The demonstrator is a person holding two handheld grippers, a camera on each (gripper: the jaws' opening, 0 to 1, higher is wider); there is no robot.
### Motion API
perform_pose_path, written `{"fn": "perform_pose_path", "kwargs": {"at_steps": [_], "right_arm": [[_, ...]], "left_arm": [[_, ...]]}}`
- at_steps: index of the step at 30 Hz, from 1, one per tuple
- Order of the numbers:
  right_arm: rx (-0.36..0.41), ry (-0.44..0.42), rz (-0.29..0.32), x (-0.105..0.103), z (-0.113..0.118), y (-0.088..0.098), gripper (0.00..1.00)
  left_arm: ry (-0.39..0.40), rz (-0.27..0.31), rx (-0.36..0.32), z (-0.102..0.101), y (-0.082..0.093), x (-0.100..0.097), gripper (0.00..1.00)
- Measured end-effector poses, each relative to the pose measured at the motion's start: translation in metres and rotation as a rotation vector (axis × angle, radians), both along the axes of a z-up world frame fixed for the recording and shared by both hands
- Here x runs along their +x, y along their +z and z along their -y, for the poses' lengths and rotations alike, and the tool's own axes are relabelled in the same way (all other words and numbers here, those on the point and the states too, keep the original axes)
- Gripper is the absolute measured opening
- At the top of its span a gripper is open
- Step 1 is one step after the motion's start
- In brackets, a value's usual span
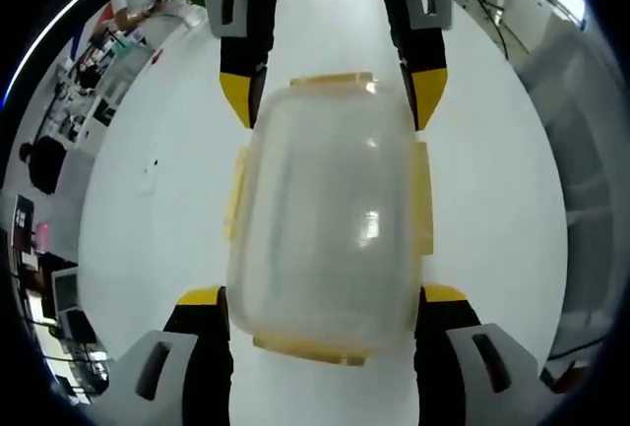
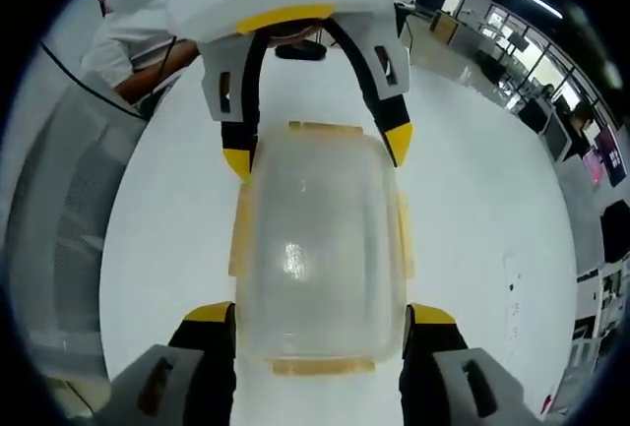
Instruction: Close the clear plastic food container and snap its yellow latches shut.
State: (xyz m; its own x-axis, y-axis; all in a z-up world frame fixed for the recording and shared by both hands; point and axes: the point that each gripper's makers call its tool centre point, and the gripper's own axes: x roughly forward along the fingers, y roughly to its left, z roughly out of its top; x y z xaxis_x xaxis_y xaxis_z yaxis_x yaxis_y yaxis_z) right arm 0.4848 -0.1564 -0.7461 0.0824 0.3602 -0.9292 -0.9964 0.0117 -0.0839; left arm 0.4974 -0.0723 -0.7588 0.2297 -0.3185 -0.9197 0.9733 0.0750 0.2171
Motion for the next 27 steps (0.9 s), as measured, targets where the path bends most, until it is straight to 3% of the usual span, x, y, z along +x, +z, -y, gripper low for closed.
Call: {"fn": "perform_pose_path", "kwargs": {"at_steps": [8, 27], "right_arm": [[-0.004, 0.005, 0.0, 0.0091, -0.0004, 0.0001, 0.68], [0.017, 0.001, 0.017, 0.0074, -0.0029, -0.0005, 0.72]], "left_arm": [[0.006, 0.003, -0.007, -0.0005, -0.0001, 0.0097, 0.74], [0.009, 0.004, -0.019, -0.0028, 0.0016, 0.0116, 0.76]]}}
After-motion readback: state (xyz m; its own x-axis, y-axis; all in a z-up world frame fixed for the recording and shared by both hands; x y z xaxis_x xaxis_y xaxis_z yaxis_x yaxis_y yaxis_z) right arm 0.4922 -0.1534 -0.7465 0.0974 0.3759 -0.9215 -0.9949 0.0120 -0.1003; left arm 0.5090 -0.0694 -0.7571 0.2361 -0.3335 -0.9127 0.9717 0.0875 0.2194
